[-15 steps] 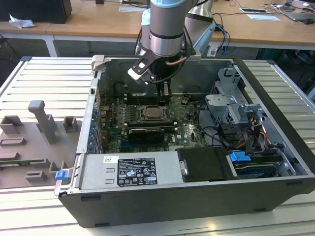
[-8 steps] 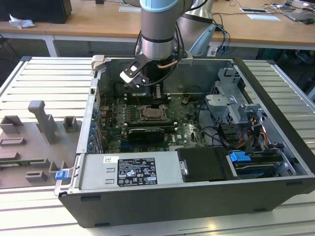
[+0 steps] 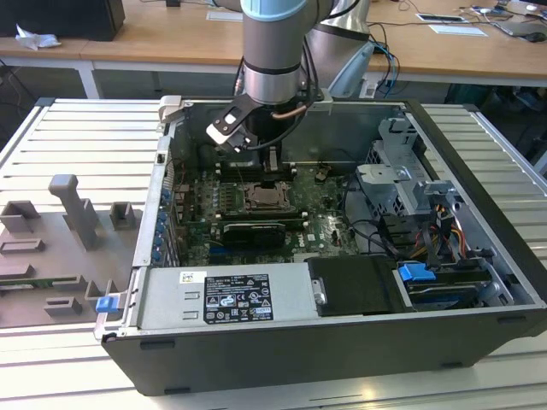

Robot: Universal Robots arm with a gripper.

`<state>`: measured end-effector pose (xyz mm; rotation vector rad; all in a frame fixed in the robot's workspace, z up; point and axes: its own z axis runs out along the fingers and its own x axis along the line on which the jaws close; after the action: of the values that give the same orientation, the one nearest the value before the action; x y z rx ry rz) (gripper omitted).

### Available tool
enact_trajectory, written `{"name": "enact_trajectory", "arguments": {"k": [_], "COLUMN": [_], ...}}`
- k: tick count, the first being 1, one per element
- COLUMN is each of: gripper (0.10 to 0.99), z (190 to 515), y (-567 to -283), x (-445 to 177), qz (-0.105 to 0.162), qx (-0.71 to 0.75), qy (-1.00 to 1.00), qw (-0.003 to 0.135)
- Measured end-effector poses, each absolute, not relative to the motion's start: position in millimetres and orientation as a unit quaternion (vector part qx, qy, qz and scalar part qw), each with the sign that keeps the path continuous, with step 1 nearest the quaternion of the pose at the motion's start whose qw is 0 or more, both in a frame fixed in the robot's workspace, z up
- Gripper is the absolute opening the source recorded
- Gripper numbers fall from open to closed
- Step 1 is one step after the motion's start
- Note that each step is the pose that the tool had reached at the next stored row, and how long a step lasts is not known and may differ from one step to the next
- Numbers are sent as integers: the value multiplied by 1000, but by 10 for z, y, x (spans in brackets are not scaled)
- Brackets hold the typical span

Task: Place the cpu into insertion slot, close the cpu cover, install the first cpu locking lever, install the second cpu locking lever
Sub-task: 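Install the first cpu locking lever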

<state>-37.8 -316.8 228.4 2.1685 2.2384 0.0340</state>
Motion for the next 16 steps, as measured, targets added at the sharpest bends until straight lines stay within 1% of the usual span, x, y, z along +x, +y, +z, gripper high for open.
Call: {"name": "enact_trajectory", "arguments": {"k": [11, 16], "gripper": [106, 106], "z": [2334, 2504], "y": [-3168, -3168], "x": [-389, -389], "qz": [11, 11], "qx": [696, 696], "qy": [718, 718], "qw": [13, 13]}}
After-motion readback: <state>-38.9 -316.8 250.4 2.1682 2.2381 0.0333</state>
